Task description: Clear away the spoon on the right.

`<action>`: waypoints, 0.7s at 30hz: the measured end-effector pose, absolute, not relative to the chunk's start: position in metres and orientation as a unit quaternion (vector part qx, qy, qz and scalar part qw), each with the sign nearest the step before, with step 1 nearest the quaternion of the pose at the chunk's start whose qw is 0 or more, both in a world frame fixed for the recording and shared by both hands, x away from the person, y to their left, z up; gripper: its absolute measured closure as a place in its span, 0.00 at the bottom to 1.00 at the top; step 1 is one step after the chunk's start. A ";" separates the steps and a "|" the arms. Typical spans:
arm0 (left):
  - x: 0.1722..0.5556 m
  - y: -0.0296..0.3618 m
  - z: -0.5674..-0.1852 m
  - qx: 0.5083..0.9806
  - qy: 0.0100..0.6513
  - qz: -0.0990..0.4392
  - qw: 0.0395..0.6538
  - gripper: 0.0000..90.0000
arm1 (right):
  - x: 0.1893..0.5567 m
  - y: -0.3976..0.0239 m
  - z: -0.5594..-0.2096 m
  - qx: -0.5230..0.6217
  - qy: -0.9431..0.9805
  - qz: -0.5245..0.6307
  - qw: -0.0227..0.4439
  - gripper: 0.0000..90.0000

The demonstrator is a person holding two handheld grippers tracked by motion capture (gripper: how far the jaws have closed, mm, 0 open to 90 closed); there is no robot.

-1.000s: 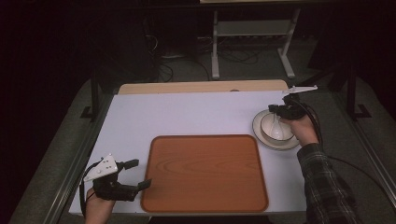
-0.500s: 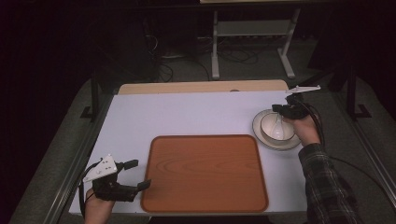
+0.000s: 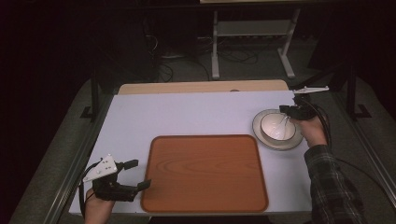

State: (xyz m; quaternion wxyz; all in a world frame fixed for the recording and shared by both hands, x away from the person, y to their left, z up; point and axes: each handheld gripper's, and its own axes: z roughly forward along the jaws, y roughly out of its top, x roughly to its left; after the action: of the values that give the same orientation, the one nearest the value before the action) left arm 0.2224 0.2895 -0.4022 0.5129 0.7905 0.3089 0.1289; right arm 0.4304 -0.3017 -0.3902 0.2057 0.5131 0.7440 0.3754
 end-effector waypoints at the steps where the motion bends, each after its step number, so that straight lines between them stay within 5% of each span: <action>1: 0.222 0.289 -0.402 0.790 0.309 0.129 0.513 0.15 | 0.430 -0.303 -0.390 0.512 0.744 0.376 0.206 1.00; 21: 0.221 0.289 -0.402 0.791 0.304 0.129 0.515 0.15 | 0.408 -0.323 -0.394 0.531 0.740 0.355 0.210 1.00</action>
State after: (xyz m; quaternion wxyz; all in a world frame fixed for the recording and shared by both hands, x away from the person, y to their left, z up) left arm 0.2212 0.2889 -0.4016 0.5149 0.7911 0.3037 0.1295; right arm 0.4078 -0.3228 -0.3940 0.2098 0.5307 0.7405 0.3550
